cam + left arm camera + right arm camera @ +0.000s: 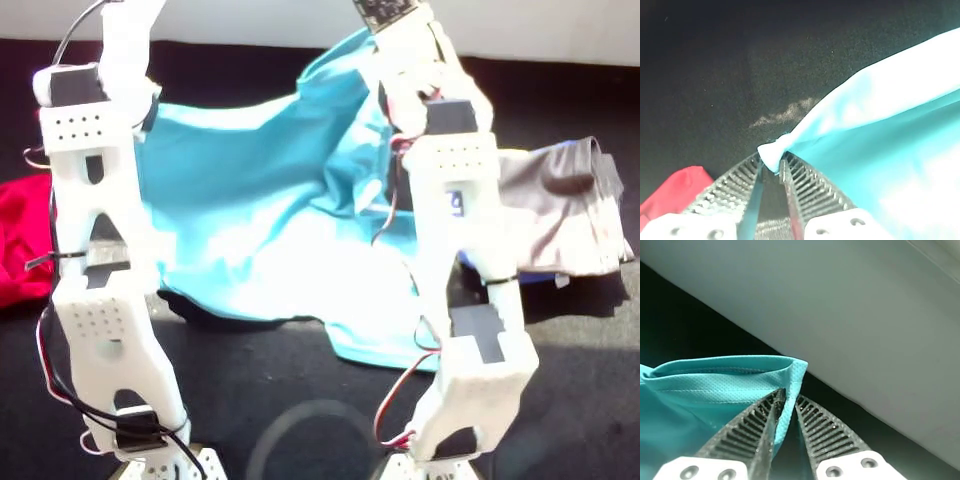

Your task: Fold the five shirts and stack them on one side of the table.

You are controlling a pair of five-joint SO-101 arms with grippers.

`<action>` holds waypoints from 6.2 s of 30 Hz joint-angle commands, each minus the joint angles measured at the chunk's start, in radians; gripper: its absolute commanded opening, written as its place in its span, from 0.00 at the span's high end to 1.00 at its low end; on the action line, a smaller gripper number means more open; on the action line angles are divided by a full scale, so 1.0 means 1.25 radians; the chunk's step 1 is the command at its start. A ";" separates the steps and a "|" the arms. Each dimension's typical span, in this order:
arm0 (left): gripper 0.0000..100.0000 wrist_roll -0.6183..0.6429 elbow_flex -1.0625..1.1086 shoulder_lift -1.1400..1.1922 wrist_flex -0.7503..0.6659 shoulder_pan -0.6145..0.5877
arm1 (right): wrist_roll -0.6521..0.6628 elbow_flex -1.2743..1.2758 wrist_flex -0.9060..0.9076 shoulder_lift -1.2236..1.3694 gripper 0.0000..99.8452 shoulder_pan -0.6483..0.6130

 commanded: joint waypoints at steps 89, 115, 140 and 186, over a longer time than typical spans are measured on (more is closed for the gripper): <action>0.77 0.190 1.372 -0.612 -0.398 -0.058 | -0.117 -0.511 0.819 -0.013 0.88 0.112; 0.77 0.249 1.126 -0.536 -0.184 0.024 | -0.117 -0.309 0.817 -0.120 0.88 0.110; 0.77 -0.056 1.256 -0.535 -0.365 0.009 | -0.117 -0.309 0.817 -0.121 0.88 0.110; 0.99 -0.194 1.129 -0.706 -0.120 -0.116 | -0.257 -0.060 0.810 0.147 0.88 -0.359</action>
